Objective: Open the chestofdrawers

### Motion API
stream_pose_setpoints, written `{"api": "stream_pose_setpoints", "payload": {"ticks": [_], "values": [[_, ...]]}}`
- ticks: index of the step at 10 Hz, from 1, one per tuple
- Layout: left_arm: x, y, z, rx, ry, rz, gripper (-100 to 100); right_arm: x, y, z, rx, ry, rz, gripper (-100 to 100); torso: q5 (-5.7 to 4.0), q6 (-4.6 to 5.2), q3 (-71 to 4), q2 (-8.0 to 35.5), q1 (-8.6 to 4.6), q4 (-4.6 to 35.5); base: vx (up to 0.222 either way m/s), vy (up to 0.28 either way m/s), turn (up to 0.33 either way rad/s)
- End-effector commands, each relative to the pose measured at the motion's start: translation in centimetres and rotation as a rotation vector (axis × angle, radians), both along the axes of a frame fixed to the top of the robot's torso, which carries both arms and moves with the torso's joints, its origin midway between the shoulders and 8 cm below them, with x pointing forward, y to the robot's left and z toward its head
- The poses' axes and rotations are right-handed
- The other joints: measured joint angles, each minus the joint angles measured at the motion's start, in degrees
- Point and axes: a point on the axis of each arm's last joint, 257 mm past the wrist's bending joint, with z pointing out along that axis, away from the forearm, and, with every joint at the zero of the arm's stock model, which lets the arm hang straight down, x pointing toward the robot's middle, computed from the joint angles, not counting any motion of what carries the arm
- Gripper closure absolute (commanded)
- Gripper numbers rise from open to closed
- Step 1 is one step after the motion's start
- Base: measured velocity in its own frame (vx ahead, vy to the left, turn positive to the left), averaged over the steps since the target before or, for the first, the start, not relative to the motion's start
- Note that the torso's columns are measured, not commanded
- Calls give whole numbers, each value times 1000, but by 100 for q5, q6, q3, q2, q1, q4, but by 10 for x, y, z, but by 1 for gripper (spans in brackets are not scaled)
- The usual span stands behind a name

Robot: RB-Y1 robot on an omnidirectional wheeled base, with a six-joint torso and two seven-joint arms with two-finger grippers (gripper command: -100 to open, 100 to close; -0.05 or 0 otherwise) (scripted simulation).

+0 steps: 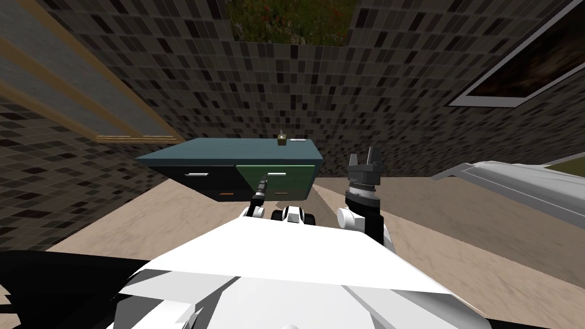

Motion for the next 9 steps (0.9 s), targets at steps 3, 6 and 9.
{"api": "stream_pose_setpoints", "payload": {"ticks": [3,6,9], "values": [[9,-8,-6,-28,23,5,-100,0,0,0,0,0,0,0,-2,0,5,8,-4,2,49,-4,-7],[5,-10,-5,-27,21,2,100,0,0,0,0,0,0,0,-1,0,2,4,-2,1,-12,-1,7],[4,-11,-2,-27,19,-3,100,0,0,0,0,0,0,0,-1,1,3,3,-4,1,-161,-28,14]]}}
